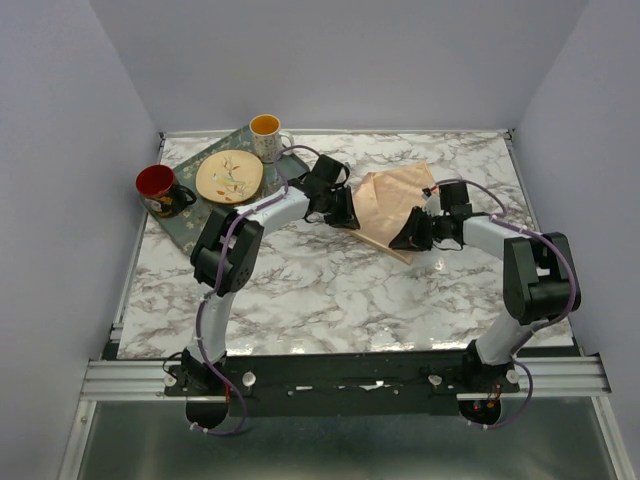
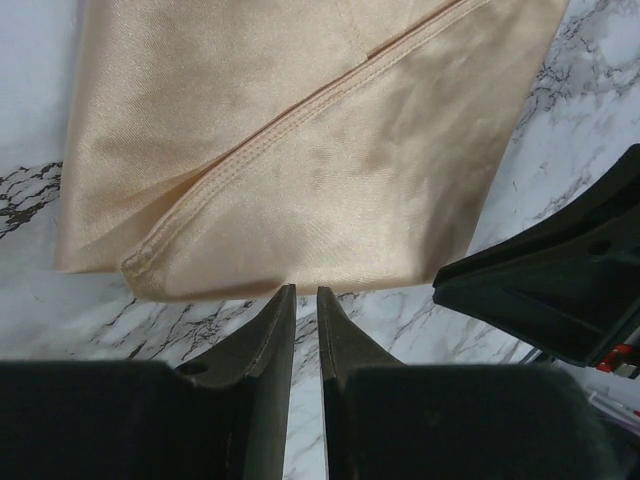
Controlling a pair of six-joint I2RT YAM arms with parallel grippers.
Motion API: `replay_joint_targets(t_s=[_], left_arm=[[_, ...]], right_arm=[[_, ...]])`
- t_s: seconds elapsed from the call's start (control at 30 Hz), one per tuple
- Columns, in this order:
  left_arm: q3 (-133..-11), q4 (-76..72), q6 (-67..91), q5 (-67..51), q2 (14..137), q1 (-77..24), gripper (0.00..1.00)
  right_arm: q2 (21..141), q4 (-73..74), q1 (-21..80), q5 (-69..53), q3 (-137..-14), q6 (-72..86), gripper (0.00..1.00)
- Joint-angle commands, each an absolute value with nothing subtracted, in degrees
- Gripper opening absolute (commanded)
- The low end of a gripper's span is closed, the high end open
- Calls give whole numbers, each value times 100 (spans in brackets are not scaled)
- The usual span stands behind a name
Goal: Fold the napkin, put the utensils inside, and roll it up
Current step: Fold the napkin
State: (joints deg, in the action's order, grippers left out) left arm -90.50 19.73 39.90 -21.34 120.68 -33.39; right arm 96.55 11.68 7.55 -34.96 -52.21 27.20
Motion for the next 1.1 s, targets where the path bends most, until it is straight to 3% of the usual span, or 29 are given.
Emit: replay_joint_targets(t_s=[0.0, 0.33, 0.67, 0.9, 1.07], left_arm=[[-9088, 1881, 3885, -2110, 12164, -3331, 23], [-9693, 2372, 3341, -1609, 12568, -3243, 23], [-9704, 2602, 3155, -1336, 12086, -3226, 29], [-9729, 2145, 3717, -2161, 12269, -3234, 31], [-9887, 1565, 4271, -2706, 12778, -3164, 26]], right_arm=[[9809, 791, 791, -3797, -4975, 2848, 22], [9756, 791, 791, -3779, -4983, 2812, 22], [9545, 1414, 686, -3200, -5325, 2356, 23], [9632, 1925, 317, -2558, -5958, 2136, 26], [10002, 1942, -263, -2883, -6530, 2250, 25]])
